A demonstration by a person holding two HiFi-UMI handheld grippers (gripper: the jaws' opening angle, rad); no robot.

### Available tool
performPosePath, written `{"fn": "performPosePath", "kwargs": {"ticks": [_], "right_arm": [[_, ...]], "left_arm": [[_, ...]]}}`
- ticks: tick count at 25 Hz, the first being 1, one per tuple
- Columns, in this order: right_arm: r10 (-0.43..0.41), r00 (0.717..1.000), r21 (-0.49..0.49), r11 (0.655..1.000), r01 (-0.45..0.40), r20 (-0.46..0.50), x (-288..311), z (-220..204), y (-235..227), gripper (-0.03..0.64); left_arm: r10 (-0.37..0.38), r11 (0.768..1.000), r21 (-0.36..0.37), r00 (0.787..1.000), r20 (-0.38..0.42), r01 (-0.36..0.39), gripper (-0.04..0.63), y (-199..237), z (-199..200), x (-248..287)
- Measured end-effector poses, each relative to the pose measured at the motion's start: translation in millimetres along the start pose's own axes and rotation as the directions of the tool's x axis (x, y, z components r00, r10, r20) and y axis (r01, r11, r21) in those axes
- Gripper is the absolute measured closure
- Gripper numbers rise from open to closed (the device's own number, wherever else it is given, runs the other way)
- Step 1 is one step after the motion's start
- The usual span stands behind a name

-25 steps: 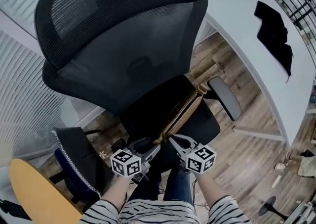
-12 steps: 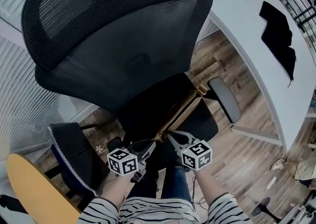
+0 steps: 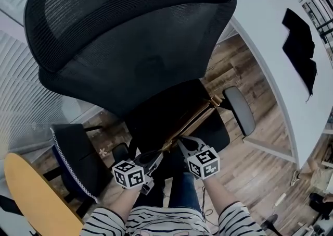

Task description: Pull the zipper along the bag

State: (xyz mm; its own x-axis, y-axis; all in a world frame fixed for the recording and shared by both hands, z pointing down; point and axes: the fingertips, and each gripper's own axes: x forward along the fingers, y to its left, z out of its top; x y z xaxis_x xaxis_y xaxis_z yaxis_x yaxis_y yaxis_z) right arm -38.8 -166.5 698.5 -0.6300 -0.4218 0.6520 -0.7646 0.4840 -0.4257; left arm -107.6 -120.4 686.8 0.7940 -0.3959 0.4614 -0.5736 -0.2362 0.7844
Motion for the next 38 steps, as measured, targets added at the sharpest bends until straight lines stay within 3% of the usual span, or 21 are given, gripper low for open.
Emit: {"fn": "performPosePath", "kwargs": {"ticks": [12, 19, 38], "right_arm": [[-0.101, 0.995, -0.088, 0.991, 0.099, -0.019, 4, 7, -15, 0.580], [-0.143, 0.990, -0.111, 0.984, 0.142, -0.006, 3, 11, -24, 0.580], [-0.301, 0.953, -0.162, 0.939, 0.302, 0.033, -14, 34, -79, 0.580]], "left_arm": [[0.038, 0.998, -0.046, 0.998, 0.048, -0.036, 0.552, 1, 1, 3], [0.058, 0.998, -0.031, 0.996, 0.061, -0.057, 0.552, 0, 2, 5], [0.170, 0.985, -0.011, 0.985, 0.020, -0.170, 0.552, 3, -1, 3]]}}
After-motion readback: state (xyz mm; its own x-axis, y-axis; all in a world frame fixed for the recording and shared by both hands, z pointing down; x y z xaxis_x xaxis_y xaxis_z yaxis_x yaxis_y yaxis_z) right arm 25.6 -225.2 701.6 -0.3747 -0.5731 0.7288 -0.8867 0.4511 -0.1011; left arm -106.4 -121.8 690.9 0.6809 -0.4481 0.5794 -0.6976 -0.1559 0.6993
